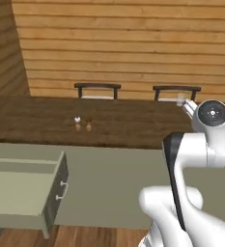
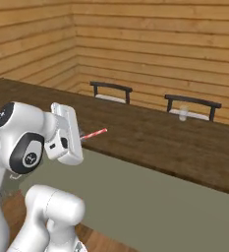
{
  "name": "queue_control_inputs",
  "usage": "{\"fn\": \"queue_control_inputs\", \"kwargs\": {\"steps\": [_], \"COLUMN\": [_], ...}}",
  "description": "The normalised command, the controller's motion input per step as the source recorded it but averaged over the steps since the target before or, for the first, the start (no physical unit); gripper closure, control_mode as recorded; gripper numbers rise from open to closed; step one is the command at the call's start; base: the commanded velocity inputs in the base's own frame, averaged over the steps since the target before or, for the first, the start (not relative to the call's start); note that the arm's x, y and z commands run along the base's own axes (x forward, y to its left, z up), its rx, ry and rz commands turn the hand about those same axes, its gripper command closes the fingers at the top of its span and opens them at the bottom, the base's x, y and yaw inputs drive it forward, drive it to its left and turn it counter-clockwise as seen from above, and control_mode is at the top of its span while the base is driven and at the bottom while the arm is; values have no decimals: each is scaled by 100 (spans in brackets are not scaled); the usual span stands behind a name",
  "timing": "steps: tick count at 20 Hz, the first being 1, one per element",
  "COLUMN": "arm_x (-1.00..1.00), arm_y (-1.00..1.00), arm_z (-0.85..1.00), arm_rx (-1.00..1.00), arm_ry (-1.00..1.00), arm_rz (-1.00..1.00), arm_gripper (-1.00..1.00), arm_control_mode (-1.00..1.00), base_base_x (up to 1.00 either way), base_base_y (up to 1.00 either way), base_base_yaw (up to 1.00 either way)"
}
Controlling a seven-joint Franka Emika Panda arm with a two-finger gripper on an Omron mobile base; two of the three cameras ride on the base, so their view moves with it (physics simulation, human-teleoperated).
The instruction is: Take a straw from the drawer in front and place it inside the glass cup on the dining counter.
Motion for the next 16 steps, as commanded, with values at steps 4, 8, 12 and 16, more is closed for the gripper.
{"fn": "queue_control_inputs", "kwargs": {"steps": [4, 8, 12, 16], "arm_x": [0, 0, 0, 0], "arm_y": [0, 0, 0, 0], "arm_z": [0, 0, 0, 0], "arm_rx": [0, 0, 0, 0], "arm_ry": [0, 0, 0, 0], "arm_rz": [0, 0, 0, 0], "arm_gripper": [100, 100, 100, 100], "arm_control_mode": [100, 100, 100, 100], "base_base_x": [19, -6, -9, 16], "base_base_y": [-100, -100, -100, -100], "base_base_yaw": [-10, -4, -2, -1]}}
